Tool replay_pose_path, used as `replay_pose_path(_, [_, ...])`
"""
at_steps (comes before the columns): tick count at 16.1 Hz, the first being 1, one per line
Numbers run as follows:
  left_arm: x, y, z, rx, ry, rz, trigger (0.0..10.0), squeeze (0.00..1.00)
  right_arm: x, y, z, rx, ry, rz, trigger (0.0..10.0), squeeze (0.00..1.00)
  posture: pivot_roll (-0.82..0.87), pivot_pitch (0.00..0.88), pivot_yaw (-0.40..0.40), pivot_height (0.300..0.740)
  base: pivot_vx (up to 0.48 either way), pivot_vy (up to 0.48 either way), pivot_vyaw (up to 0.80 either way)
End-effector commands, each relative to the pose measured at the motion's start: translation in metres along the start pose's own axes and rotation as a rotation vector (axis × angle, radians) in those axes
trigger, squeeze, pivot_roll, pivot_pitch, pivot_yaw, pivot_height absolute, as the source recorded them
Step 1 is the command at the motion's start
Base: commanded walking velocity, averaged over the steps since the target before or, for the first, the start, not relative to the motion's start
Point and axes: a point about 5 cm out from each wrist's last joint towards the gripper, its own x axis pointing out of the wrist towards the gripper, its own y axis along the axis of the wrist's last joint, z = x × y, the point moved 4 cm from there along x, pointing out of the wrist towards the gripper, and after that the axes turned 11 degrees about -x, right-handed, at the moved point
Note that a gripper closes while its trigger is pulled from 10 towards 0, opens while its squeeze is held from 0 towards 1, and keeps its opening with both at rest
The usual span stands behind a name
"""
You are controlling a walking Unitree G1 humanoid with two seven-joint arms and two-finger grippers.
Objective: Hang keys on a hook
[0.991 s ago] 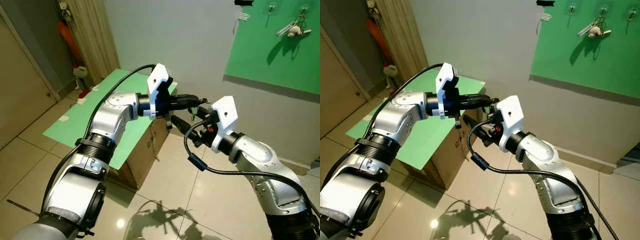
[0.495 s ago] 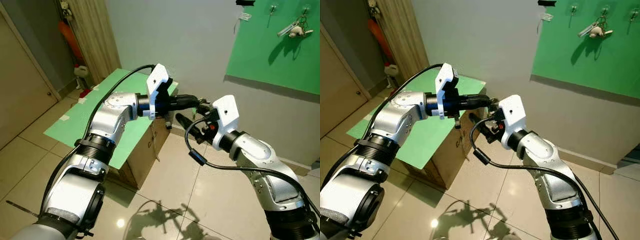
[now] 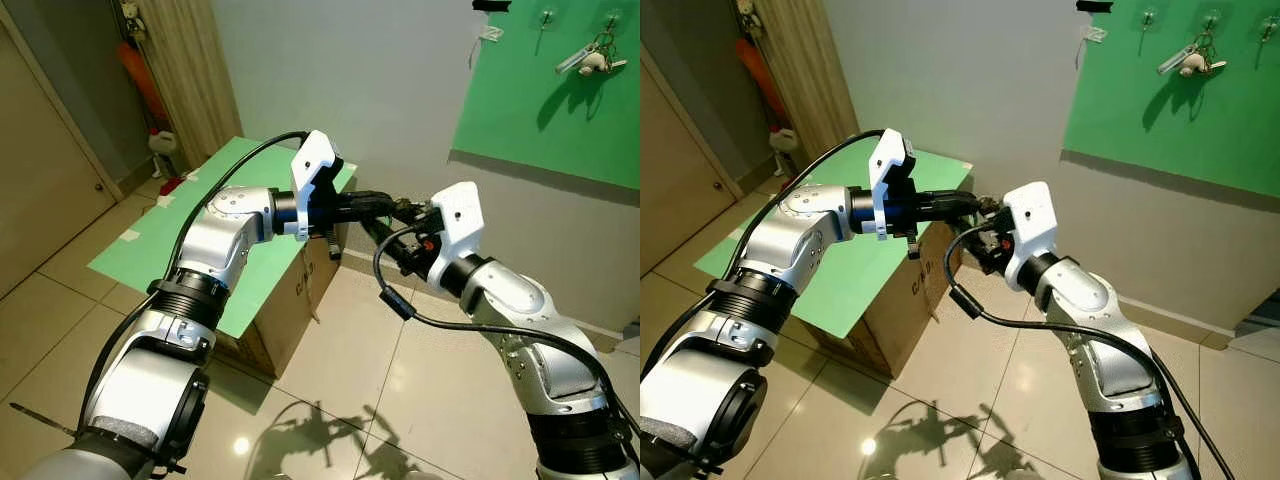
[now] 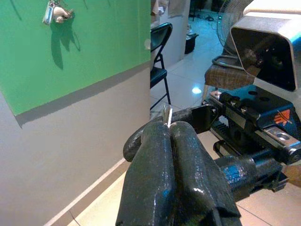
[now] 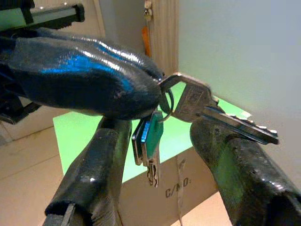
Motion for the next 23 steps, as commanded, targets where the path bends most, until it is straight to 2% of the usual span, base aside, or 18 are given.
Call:
replay_pose_path(1, [-0.001,0.007,-0.002,0.026,0.015,0.003,10.0,0.0,0.003,0.011,0.002,0.005,-0.004,0.04,0.0,0.0,-0.22,0.0,0.103,0.74,0.0,0.0,0.0])
replay_pose_path(6, [-0.001,0.012,-0.005,0.033,0.034,0.015,10.0,0.0,0.004,0.013,-0.002,0.022,0.0,0.056,0.0,0.0,-0.22,0.0,0.114,0.74,0.0,0.0,0.0])
replay_pose_path(11, [0.001,0.02,-0.013,0.033,0.108,0.066,10.0,0.0,0.004,0.014,-0.002,0.032,-0.008,0.062,0.0,0.0,-0.23,0.0,0.11,0.74,0.0,0.0,0.0])
replay_pose_path(23, [0.003,0.016,-0.011,0.037,0.097,0.054,10.0,0.0,0.006,0.016,-0.001,0.017,-0.016,0.07,0.0,0.0,-0.22,0.0,0.11,0.74,0.0,0.0,0.0])
